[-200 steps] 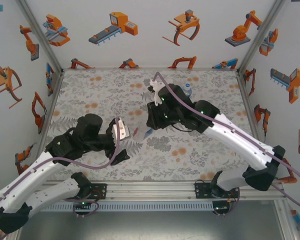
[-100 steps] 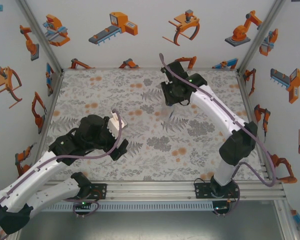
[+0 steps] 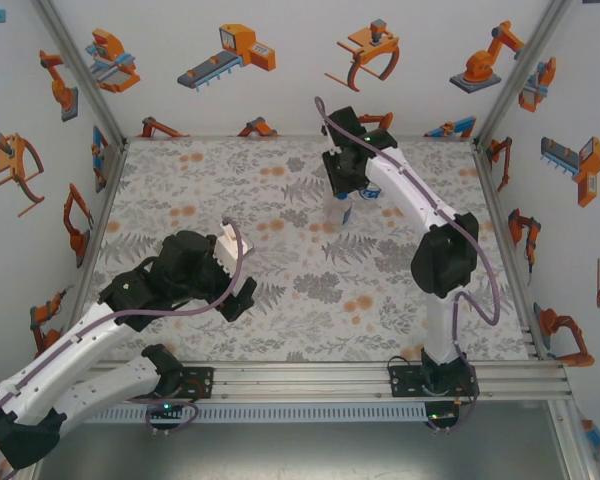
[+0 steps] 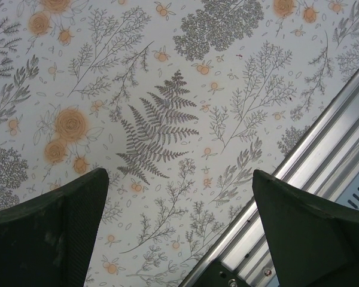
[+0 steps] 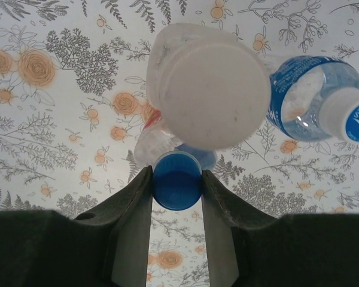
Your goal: Screw on the bottle caps
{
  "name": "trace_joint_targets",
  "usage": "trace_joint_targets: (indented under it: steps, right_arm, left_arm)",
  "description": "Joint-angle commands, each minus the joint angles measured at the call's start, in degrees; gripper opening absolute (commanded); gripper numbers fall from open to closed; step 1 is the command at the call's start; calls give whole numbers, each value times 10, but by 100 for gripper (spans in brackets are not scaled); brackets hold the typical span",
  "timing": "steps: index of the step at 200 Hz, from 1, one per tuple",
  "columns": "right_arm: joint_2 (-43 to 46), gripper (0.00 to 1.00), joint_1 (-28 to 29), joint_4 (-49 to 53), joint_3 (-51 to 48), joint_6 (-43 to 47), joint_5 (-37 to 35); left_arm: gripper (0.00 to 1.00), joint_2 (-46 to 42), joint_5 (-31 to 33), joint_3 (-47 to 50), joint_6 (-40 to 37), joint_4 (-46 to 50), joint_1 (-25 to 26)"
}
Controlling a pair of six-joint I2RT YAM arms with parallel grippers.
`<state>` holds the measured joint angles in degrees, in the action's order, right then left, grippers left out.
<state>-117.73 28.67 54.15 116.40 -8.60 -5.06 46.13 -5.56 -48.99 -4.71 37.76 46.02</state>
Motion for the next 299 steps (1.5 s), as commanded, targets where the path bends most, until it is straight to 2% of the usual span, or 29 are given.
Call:
trace_joint_targets:
  steps: [1,60,96,128,159,179,194,203,206,257,299]
  right_arm:
    - [-12,29,-2,25,22,13,7]
    - [-1,61,-2,38,56,8,2]
    - [21,63,-2,72,103,8,2]
    - [78,63,-2,73,77,8,-1]
    - [158,66,-7,44,-22,10,-23]
    - [219,72,-16,8,-113,9,-44]
    - [268,82,-24,-26,-188,9,-60]
    - [297,97,-30,-47,-232,9,-71]
    - [306,99,-33,-55,-247,9,-73]
    - [423,99,-95,-225,-492,18,-103]
    - [450,99,-163,-428,-676,31,-93]
  left_arm:
    - [97,-7,-2,2,10,1,-4]
    - [97,-12,3,-2,5,1,-6]
    - [97,-9,14,-3,1,-5,-9]
    - [97,-2,29,6,1,-24,-12]
    - [97,3,65,25,0,-53,-21]
    - [97,7,97,46,0,-80,-32]
    - [97,13,117,64,2,-104,-43]
    - [97,18,133,76,5,-121,-51]
    - [97,19,139,79,7,-125,-54]
    - [97,49,216,149,-9,-244,-96]
    - [97,87,239,208,-26,-361,-167]
